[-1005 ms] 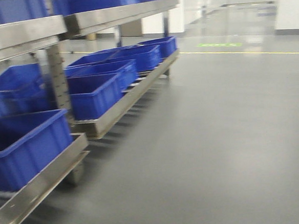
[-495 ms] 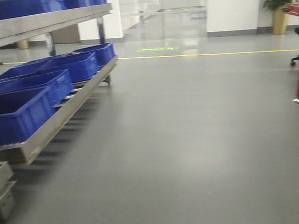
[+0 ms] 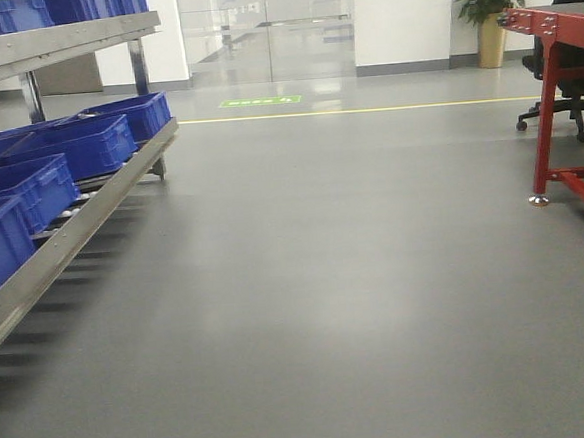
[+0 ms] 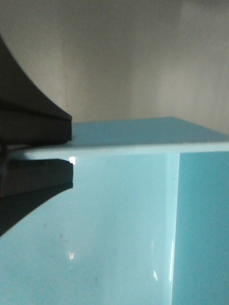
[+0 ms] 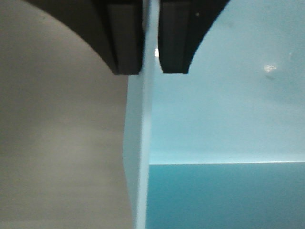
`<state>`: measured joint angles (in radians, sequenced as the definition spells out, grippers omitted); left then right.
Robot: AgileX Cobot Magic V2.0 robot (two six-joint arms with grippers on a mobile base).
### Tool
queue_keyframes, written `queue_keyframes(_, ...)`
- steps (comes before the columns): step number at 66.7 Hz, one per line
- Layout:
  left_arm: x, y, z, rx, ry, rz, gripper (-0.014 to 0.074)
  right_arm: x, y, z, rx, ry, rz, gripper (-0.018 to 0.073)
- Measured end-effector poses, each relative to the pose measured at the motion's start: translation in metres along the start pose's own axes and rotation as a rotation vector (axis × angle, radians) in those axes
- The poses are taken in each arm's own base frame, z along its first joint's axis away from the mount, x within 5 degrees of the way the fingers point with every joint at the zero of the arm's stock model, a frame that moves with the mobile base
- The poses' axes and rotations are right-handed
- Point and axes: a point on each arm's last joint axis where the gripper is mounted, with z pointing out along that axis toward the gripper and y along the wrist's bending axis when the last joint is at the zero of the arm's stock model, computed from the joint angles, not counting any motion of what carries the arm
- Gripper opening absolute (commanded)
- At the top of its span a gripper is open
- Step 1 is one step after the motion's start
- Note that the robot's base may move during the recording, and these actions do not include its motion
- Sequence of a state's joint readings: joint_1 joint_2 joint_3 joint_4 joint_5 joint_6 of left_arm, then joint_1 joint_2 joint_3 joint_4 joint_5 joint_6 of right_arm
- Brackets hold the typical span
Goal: Move two blue bins to right shelf middle
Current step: 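Drive the base to the other shelf holding the teal bin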
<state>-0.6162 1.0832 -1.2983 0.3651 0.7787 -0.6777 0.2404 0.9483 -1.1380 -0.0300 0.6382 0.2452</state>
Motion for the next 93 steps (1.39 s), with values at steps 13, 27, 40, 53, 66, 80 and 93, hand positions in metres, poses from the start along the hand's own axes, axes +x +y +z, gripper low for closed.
queue_keyframes(13,0.0000,0.0000,0.0000,0.000,0.000,0.000,-0.0111,0.0000,0.0000,0.0000,0.000,0.000,0.000,-0.0166)
queue_keyframes(27,0.0001,0.0000,0.0002,0.000,0.001,0.000,-0.0111,0.0000,-0.0001,0.0000,0.001,0.000,-0.002,-0.0166)
queue_keyframes(40,-0.0001,-0.0001,0.0002,0.001,-0.001,0.000,-0.0111,0.0000,-0.0001,0.0000,0.001,0.000,-0.002,-0.0166)
queue_keyframes(53,-0.0002,-0.0002,0.0009,-0.001,-0.003,0.004,-0.0111,0.0000,-0.0002,0.0000,0.002,0.000,-0.003,-0.0166)
queue_keyframes(66,-0.0004,0.0000,0.0009,-0.003,-0.004,0.006,-0.0111,0.0000,-0.0002,0.0000,0.002,0.000,-0.003,-0.0166)
queue_keyframes(80,-0.0005,-0.0001,0.0010,-0.002,-0.005,0.007,-0.0111,0.0000,-0.0002,0.0000,0.002,0.000,-0.003,-0.0166)
queue_keyframes(93,-0.0006,0.0001,0.0010,-0.005,-0.007,0.010,-0.0111,0.0000,-0.0002,0.0000,0.002,0.000,-0.003,-0.0166)
